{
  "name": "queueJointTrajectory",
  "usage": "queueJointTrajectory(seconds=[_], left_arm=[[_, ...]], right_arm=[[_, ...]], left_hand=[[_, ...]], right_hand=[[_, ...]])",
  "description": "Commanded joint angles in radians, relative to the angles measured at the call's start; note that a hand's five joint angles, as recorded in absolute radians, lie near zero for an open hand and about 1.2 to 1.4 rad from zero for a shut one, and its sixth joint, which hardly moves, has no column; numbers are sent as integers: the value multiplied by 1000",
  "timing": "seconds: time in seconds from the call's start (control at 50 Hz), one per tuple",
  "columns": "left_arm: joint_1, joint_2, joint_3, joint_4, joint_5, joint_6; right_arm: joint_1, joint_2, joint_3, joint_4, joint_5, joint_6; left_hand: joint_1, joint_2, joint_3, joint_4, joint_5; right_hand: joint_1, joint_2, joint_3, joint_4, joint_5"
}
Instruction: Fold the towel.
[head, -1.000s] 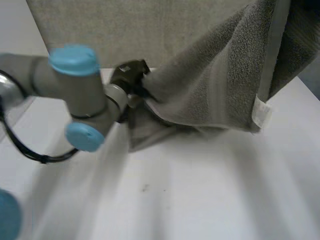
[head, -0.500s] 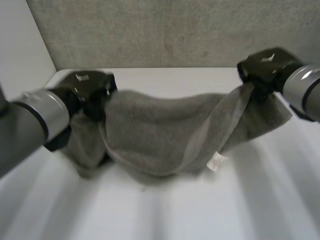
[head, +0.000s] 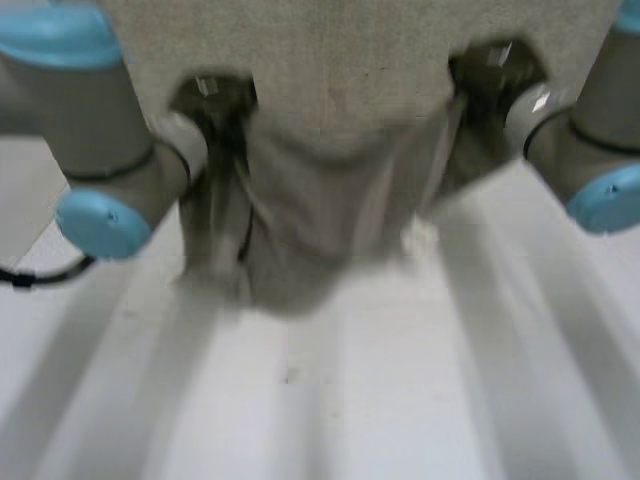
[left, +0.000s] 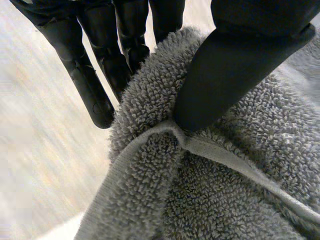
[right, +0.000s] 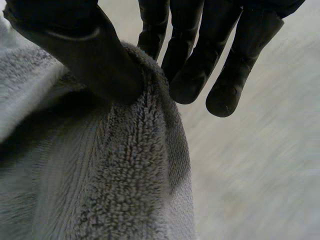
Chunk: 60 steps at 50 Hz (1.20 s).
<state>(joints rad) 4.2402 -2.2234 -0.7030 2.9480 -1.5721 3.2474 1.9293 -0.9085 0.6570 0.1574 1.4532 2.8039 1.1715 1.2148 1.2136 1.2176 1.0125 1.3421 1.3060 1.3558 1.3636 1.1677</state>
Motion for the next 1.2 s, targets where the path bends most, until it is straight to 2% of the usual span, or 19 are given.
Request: queueJointTrajectory(seconds=[0.02, 0.08, 0.12, 0.18, 0.34, 0.52, 0.68, 0.72, 0.74, 0.78, 0.86, 0.88, 0.9, 0.92, 0.94, 0.96, 0.98, 1.08, 1.2], left_arm=[[-3, 186, -30, 34, -112, 3], [-3, 215, -81, 34, -109, 6], [-6, 254, -191, 32, -108, 9], [-25, 261, -309, 31, -108, 9], [-51, 242, -516, 32, -109, 6], [-72, 215, -533, 68, -112, 3], [-75, 107, -507, 195, -112, 8], [-78, 56, -504, 232, -112, 3], [-78, 56, -504, 232, -112, 3], [-104, -1, -504, 255, -112, 3], [-144, -45, -504, 260, -109, 3], [-158, -65, -504, 260, -109, 5], [-158, -65, -504, 260, -109, 5], [-172, -80, -504, 260, -105, 6], [-183, -88, -504, 260, -97, 11], [-183, -88, -504, 260, -97, 11], [-190, -88, -503, 260, -94, 12], [-194, -65, -481, 255, -100, 14], [-177, 26, -464, 250, -104, 14]], right_arm=[[-10, -87, -20, -18, 3, 112], [-10, -86, -20, 40, -5, 94], [-12, -73, -22, 170, -25, 33], [-13, -50, -20, 273, -33, -30], [-45, 22, -62, 439, -39, -67], [-58, 79, -158, 453, -39, -29], [-58, 309, -369, 453, -16, -4], [-58, 399, -411, 450, 15, -15], [-58, 399, -412, 450, 15, -15], [-64, 471, -441, 429, 65, -30], [-65, 519, -453, 401, 102, -75], [-65, 530, -453, 392, 117, -99], [-65, 530, -453, 392, 118, -99], [-65, 536, -453, 386, 134, -122], [-64, 536, -450, 381, 153, -136], [-64, 536, -450, 381, 153, -136], [-64, 533, -447, 373, 176, -144], [-64, 493, -456, 338, 211, -136], [-64, 384, -418, 335, 196, -116]], left_hand=[[225, 181, 183, 179, 209], [225, 181, 183, 179, 209], [225, 181, 183, 179, 209], [225, 181, 183, 179, 209], [225, 181, 183, 179, 209], [225, 181, 183, 179, 209], [225, 181, 183, 179, 209], [225, 181, 183, 179, 209], [225, 181, 183, 179, 209], [225, 181, 183, 179, 209], [219, 176, 177, 173, 204], [83, 39, 41, 37, 67], [81, 38, 39, 35, 66], [-157, -200, -199, -203, -173], [-456, -499, -498, -502, -471], [-459, -502, -501, -505, -474], [-683, -726, -725, -729, -698], [-925, -968, -967, -971, -940], [-958, -1001, -1000, -1004, -974]], right_hand=[[54, 90, 40, 33, 54], [54, 90, 40, 33, 54], [54, 90, 40, 33, 54], [54, 90, 40, 33, 54], [54, 90, 40, 33, 54], [54, 90, 40, 33, 54], [54, 90, 40, 33, 54], [54, 90, 40, 33, 54], [54, 90, 40, 33, 54], [54, 90, 40, 33, 54], [54, 90, 40, 33, 54], [54, 90, 40, 33, 54], [54, 90, 40, 33, 54], [-253, -217, -267, -274, -253], [-910, -874, -924, -931, -910], [-917, -880, -930, -938, -917], [-1168, -1131, -1181, -1189, -1168], [-1168, -1131, -1181, -1189, -1168], [-1168, -1131, -1181, -1189, -1168]])
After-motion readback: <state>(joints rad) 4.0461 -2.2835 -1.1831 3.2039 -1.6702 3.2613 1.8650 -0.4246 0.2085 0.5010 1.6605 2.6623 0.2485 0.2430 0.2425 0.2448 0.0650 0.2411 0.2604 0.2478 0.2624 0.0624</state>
